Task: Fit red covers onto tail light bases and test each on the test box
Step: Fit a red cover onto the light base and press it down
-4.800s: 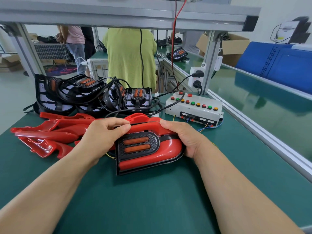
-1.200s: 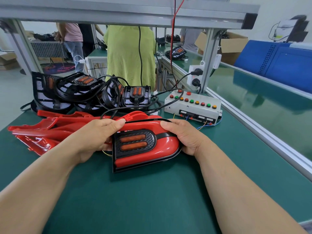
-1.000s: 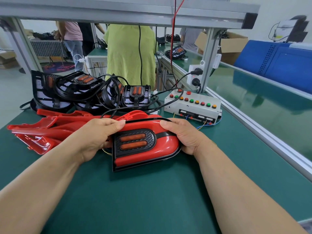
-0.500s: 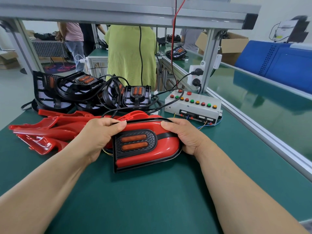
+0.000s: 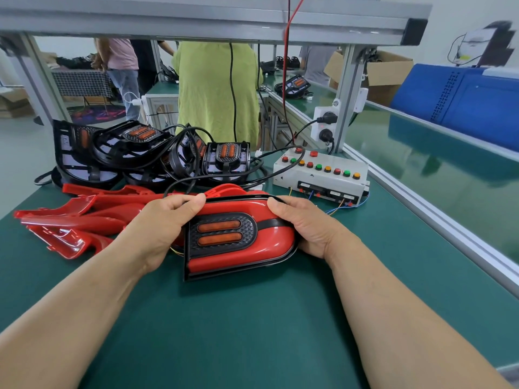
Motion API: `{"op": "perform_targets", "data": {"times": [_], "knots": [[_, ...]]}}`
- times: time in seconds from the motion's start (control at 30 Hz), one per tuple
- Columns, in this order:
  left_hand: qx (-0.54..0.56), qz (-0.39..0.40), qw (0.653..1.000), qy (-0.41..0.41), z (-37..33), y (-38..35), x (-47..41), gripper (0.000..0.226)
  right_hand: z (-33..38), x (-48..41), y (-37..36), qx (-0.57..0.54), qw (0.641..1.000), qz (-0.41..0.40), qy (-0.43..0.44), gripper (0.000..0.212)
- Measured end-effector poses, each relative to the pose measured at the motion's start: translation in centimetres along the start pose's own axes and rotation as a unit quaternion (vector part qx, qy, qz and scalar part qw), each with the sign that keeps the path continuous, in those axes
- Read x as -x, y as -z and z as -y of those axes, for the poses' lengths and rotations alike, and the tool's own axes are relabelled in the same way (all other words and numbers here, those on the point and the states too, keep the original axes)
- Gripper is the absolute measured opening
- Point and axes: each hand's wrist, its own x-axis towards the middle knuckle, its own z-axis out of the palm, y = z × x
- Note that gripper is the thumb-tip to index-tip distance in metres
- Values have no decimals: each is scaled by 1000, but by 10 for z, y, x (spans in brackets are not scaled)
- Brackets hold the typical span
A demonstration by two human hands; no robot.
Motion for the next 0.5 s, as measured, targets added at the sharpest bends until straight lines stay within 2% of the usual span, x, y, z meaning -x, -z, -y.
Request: {"op": "perform_targets", "data": {"times": [0.07, 0.17, 0.3, 0.4, 0.5], "knots": [[2, 12, 1000, 0, -2, 1, 0, 49, 0, -1, -1, -7, 1000, 5, -6, 51], [4, 28, 1000, 3, -1, 3, -2, 45, 1, -1, 1, -11, 1000, 17, -8, 55], [18, 84, 996, 28, -3, 11, -3, 38, 1, 1, 2, -1, 1000, 23, -4, 45], [37, 126, 990, 59, -4, 16, -4, 43, 2, 1, 2, -5, 1000, 17, -1, 43], [50, 130, 987, 78, -3, 16, -3, 47, 3, 2, 1, -11, 1000, 15, 2, 39]]}}
